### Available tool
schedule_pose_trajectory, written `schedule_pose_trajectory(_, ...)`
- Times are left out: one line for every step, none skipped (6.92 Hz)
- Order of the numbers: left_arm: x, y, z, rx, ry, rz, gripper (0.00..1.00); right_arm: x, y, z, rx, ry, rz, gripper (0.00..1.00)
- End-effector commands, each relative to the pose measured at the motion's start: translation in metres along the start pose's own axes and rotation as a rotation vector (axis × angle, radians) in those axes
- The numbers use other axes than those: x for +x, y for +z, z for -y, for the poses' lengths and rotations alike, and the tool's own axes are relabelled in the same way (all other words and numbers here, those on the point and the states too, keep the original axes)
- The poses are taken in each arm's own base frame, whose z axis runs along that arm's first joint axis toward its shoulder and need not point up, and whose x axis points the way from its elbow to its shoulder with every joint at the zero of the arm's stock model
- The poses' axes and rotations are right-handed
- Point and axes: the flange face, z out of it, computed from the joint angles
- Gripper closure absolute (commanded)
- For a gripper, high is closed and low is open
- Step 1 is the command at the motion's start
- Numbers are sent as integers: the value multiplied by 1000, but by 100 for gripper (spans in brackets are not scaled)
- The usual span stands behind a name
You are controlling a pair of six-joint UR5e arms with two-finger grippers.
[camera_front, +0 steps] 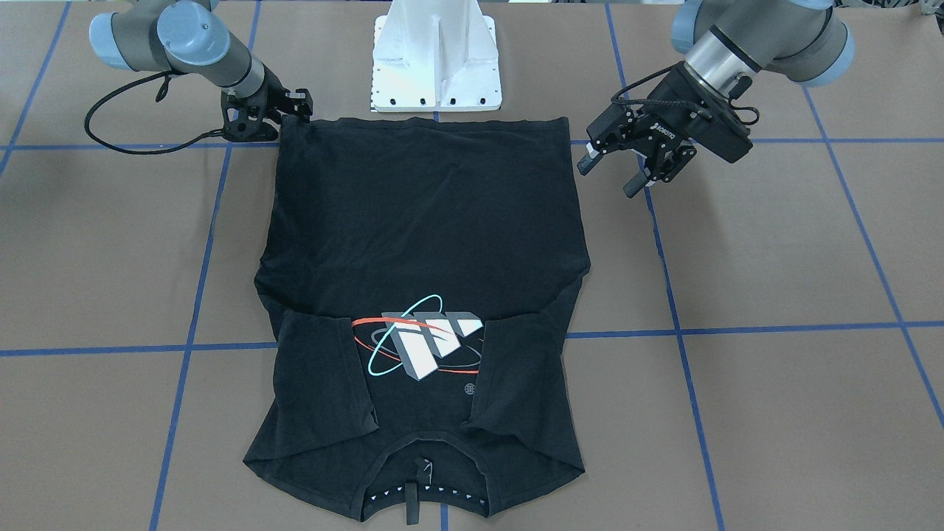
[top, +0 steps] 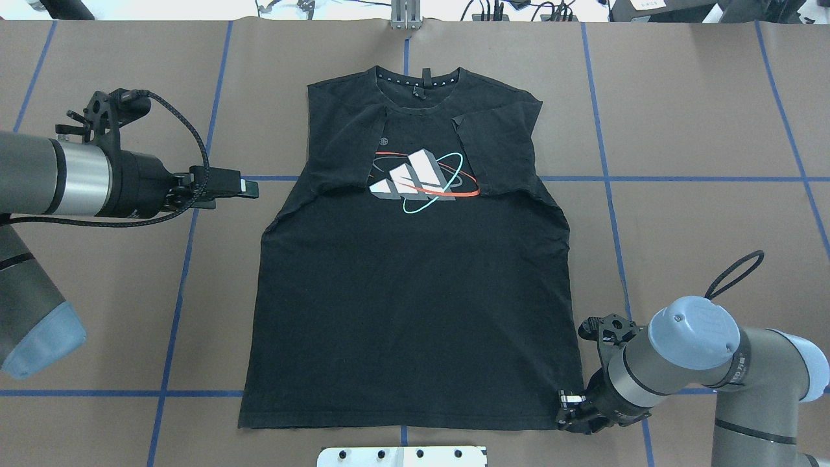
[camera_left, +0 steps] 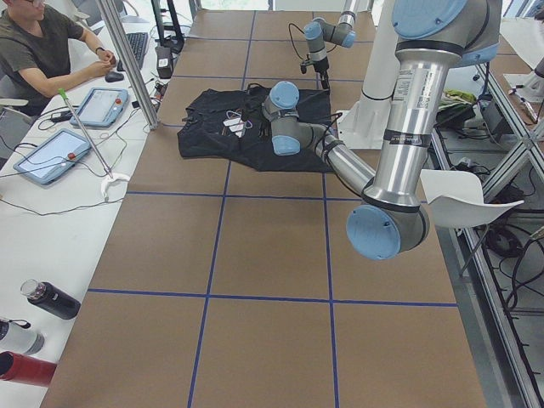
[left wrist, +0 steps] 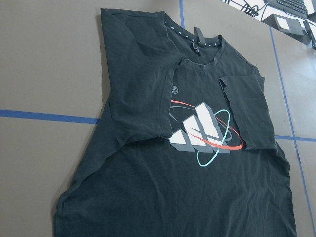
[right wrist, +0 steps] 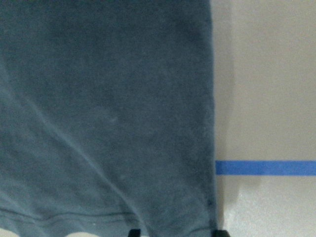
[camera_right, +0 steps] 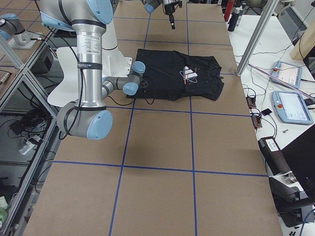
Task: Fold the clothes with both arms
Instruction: 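Move the left gripper down to the other hem corner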
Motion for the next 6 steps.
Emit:
schedule_pose_trajectory(0,0,0,0,0,0,1,7,1,1,-5,8,-9,39)
schedule_pose_trajectory(0,0,0,0,0,0,1,7,2,0,-7,10,-13,39)
schedule_pose_trajectory(0,0,0,0,0,0,1,6,3,1,-7,11,-15,39)
schedule_pose_trajectory(0,0,0,0,0,0,1,5,4,2,-7,11,-17,40)
schedule_pose_trajectory(0,0,0,0,0,0,0,7,6,2,-7,13,-20,41)
schedule_pose_trajectory(0,0,0,0,0,0,1,6,6,3,-6,14,-22,51)
